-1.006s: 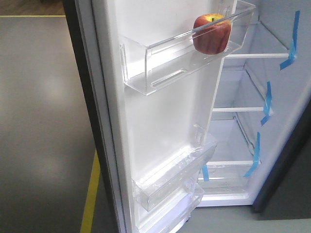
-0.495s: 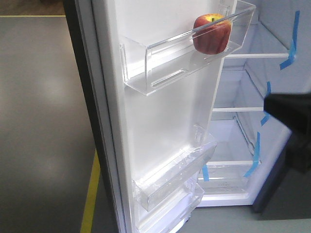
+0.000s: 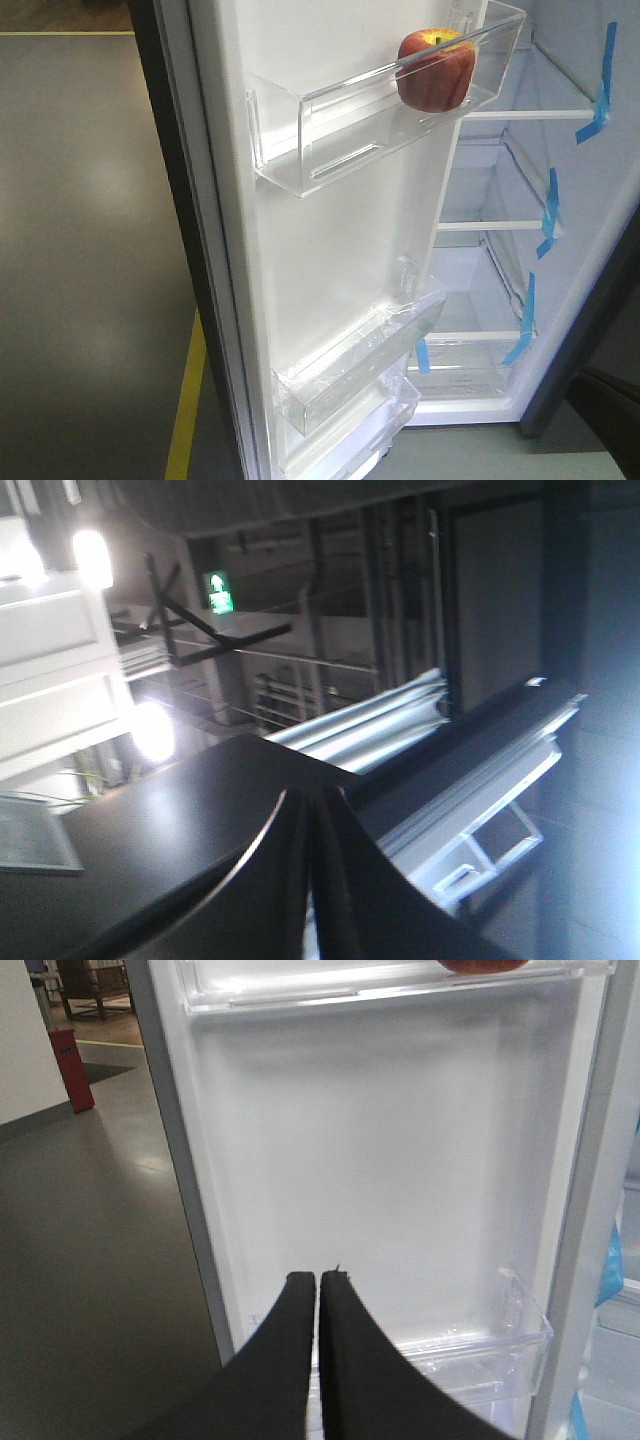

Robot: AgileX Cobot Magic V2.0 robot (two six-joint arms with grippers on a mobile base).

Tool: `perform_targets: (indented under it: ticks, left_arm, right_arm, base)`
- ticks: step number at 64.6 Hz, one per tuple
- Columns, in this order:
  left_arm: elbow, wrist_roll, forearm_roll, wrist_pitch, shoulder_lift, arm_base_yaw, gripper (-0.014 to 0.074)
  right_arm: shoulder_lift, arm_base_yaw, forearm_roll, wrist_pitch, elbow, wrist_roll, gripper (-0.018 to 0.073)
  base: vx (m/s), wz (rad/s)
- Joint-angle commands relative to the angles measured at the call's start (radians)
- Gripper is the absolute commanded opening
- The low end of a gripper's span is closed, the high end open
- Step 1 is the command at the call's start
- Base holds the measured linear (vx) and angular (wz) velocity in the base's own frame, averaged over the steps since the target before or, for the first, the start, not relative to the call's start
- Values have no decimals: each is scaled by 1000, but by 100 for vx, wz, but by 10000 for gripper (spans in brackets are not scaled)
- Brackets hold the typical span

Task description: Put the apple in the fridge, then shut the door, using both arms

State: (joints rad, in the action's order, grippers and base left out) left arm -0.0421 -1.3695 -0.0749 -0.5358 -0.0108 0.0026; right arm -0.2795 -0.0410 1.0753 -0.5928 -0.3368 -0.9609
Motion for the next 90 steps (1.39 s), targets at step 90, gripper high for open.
perform_targets:
  ticks: [90]
  left_arm:
    - [-1707, -784, 1025, -648, 1906, -21, -8]
  right_arm:
    - [-5, 1, 56, -48, -27, -11, -3]
  base:
    - [0, 0]
